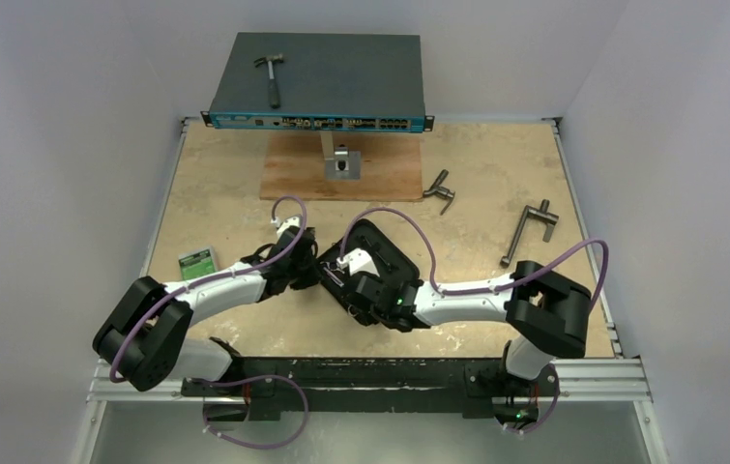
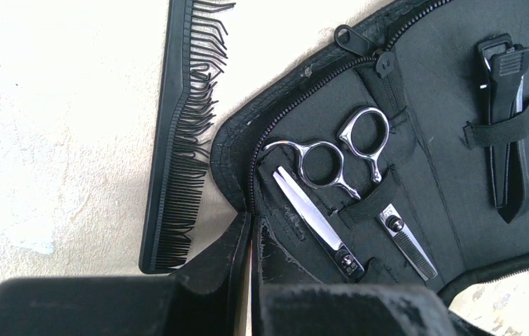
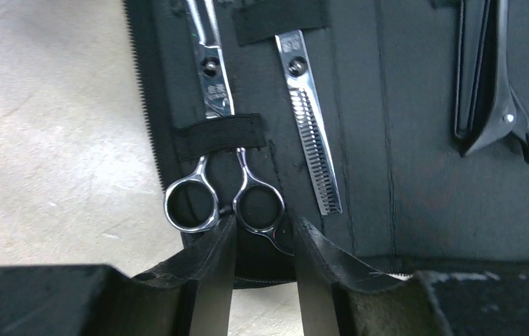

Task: Sort the hair-cutting tools
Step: Adjust the scissors in the hairdressing tool bag.

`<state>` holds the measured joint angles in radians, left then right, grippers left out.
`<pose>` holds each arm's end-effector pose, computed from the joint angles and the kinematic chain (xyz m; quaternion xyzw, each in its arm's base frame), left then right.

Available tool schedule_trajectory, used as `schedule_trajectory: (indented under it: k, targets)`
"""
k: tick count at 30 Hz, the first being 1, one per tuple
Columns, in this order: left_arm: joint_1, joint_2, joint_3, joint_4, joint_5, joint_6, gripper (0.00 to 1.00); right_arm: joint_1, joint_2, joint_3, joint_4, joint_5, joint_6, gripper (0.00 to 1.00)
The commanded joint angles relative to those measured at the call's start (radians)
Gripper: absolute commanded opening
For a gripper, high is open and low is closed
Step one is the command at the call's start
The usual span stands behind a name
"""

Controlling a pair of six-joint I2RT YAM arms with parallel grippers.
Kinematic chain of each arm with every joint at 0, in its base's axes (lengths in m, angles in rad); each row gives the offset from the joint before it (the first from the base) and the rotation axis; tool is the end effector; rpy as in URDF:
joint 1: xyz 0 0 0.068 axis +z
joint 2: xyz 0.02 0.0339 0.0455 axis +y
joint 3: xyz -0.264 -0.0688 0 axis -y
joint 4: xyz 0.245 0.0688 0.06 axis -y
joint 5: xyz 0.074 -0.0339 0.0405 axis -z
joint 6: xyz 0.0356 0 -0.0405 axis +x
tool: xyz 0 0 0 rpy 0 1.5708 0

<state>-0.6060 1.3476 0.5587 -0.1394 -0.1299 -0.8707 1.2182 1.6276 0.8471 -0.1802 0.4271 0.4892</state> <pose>0.2018 -0.1342 0.1519 -0.1453 0.9359 -0.1665 0.2745 0.1217 0.2880 0.1601 -0.2728 0.8936 0.0884 0.3453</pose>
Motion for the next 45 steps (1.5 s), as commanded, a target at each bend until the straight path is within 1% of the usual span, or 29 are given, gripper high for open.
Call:
schedule_trajectory:
  k: [1,7,13,21,25,29,31,34,36,38,41,42,45]
  targets:
    - [0.009,-0.014,-0.014,-0.020,0.002,0.031,0.00,-0.030,0.017,0.027,-0.148,0.059,0.037,0.34]
    - [0.008,-0.008,-0.019,-0.012,0.008,0.034,0.00,-0.063,0.012,0.034,-0.168,0.063,0.048,0.37]
    - [0.009,-0.009,-0.022,-0.007,0.012,0.038,0.00,-0.145,-0.037,0.015,-0.158,0.032,0.059,0.41]
    - [0.008,-0.004,-0.022,0.000,0.019,0.044,0.00,-0.183,-0.074,0.011,-0.123,-0.005,0.076,0.42]
    - [0.011,-0.007,-0.019,-0.002,0.019,0.045,0.00,-0.183,-0.157,-0.029,-0.066,-0.021,0.077,0.45]
    - [0.011,-0.003,0.002,-0.008,0.019,0.055,0.00,-0.200,-0.213,-0.054,-0.057,0.016,0.114,0.50]
    - [0.011,0.001,0.016,-0.013,0.025,0.063,0.00,-0.238,-0.257,-0.080,-0.030,0.010,0.137,0.53]
    - [0.012,0.002,0.030,-0.018,0.028,0.073,0.00,-0.331,-0.326,-0.122,0.053,-0.008,0.142,0.59]
    - [0.012,0.005,0.039,-0.018,0.028,0.077,0.00,-0.380,-0.335,-0.120,0.088,-0.011,0.130,0.62]
    - [0.012,0.014,0.055,-0.024,0.031,0.085,0.00,-0.433,-0.311,-0.103,0.115,-0.020,0.123,0.64]
    - [0.013,0.032,0.085,-0.040,0.037,0.096,0.00,-0.503,-0.265,-0.088,0.171,-0.059,0.102,0.66]
    - [0.015,0.038,0.094,-0.044,0.039,0.097,0.00,-0.513,-0.251,-0.088,0.213,-0.072,0.083,0.67]
    - [0.016,0.046,0.108,-0.050,0.047,0.099,0.00,-0.530,-0.207,-0.069,0.260,-0.125,0.052,0.69]
